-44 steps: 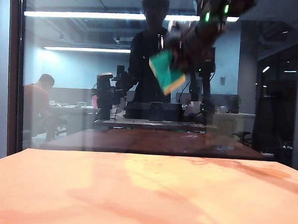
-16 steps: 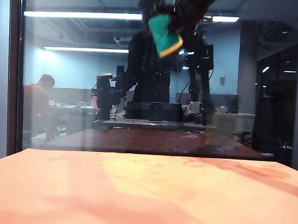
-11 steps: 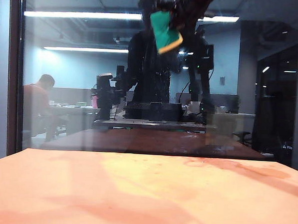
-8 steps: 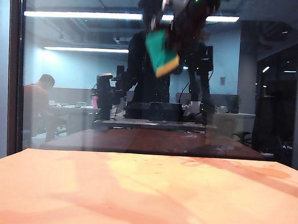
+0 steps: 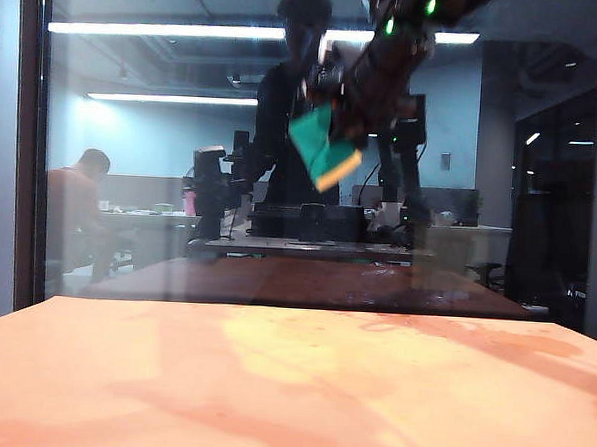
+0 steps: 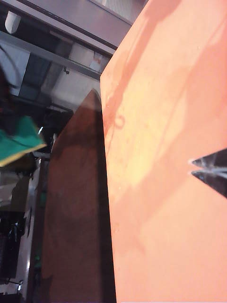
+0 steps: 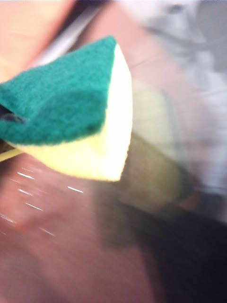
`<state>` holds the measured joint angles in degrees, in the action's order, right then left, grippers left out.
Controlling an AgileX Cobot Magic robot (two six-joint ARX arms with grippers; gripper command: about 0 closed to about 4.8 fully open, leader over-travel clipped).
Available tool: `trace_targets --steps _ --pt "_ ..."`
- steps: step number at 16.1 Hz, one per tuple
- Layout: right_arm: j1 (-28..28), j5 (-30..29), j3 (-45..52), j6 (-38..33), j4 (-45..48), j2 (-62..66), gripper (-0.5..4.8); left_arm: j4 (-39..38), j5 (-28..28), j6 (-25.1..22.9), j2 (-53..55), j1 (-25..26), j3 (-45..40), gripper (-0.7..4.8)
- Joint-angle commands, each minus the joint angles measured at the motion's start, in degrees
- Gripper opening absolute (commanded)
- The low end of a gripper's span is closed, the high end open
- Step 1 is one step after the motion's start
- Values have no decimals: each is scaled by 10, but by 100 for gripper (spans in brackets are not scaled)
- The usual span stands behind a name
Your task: Pick up the sponge from the table, wipe the water off the glass, and finally place the sponge back on the table.
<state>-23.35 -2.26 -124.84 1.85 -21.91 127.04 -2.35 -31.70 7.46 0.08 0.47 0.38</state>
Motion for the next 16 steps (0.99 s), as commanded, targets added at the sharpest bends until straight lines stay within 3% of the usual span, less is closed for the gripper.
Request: trace_targets --steps 1,6,10,16 --pt "1 39 -4 2 79 -39 -6 7 0 -1 1 0 2 -6" --pt "13 45 -4 2 129 -78 -6 7 0 -1 1 0 2 -6" --pt "7 11 -3 2 58 -47 -6 7 0 -1 1 0 2 -6" --pt "7 10 -3 2 -23 2 -6 7 0 -1 1 0 2 -6"
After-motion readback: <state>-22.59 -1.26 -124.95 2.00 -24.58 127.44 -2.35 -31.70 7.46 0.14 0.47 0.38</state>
